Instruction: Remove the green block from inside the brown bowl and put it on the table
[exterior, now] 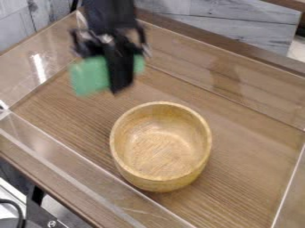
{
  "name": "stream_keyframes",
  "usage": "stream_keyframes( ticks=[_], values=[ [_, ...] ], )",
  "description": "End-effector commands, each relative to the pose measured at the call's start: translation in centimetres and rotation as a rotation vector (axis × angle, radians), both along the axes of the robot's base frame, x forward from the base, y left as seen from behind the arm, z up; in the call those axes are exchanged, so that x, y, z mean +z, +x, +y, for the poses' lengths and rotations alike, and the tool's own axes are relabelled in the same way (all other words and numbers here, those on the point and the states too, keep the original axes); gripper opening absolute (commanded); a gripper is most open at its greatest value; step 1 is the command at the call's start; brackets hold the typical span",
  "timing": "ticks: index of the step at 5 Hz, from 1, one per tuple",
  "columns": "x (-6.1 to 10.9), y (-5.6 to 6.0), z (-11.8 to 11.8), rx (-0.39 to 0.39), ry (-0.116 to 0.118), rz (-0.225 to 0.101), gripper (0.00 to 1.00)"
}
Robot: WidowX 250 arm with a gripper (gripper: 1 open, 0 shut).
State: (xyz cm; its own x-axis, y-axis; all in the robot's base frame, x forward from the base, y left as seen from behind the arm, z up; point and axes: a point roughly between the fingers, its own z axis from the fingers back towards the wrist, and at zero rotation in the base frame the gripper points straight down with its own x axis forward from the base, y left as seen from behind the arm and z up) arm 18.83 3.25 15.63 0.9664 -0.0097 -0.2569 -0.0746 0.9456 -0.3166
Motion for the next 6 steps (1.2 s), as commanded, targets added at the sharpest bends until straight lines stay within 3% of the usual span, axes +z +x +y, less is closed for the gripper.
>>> stream_keyframes(
  ticks=[1,2,4,6],
  values=[
    [2.6,0.2,4.7,-0.006,0.029,-0.077,0.00],
    [0.9,0.1,6.5,-0.036,0.037,-0.090,0.00],
    [-2.8,0.5,5.5,-0.090,0.040,-0.095,0.00],
    [-4.8,0.9,4.1,-0.124,0.042,-0.102,0.00]
  ],
)
